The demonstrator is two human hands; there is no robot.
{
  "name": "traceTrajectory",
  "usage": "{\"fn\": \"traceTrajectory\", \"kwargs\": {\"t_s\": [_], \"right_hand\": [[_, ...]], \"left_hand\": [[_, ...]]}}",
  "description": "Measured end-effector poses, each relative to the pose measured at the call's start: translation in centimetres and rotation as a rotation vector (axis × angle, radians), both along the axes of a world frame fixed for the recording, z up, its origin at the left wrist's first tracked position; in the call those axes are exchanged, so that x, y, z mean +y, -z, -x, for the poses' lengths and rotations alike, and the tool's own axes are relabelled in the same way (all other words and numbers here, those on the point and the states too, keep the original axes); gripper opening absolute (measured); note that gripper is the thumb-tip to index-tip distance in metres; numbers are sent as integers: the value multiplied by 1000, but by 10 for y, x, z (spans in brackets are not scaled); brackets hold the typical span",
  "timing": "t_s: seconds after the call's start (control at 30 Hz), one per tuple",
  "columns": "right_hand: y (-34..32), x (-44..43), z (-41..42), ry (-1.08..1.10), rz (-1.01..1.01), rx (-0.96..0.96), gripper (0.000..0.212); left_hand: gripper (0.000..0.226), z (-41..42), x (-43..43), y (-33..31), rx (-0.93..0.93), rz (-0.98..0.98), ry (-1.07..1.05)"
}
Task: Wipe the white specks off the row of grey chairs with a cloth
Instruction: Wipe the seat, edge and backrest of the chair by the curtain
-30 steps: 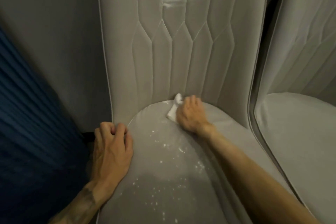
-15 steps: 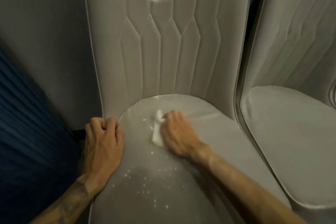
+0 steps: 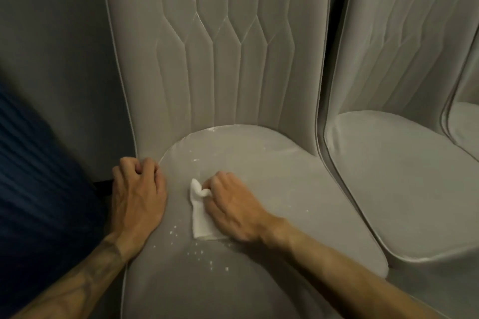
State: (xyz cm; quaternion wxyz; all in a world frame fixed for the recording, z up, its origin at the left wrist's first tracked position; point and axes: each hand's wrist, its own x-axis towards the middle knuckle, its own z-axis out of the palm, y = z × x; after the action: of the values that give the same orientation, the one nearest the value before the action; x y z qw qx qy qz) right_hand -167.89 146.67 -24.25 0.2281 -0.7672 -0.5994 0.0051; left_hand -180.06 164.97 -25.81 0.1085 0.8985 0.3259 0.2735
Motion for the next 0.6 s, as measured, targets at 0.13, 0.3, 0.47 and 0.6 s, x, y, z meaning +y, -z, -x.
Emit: {"fn": "traceTrajectory", "kwargs": {"t_s": [0.13,0.3,0.47,0.6], "right_hand": [[-22,-20,-72,224,37,-28,20],[-7,-46,-73,385,116,-210,34],[-13,-33,-12,67,49,-42,24],[-30,-81,-83,408,69,-89,23]], "left_hand": [[23,2,4,2,3,24,-5],[20,2,4,2,13,47,-3],[21,4,2,0,22,63,-9],[19,4,1,-2,25,80,-11]]}}
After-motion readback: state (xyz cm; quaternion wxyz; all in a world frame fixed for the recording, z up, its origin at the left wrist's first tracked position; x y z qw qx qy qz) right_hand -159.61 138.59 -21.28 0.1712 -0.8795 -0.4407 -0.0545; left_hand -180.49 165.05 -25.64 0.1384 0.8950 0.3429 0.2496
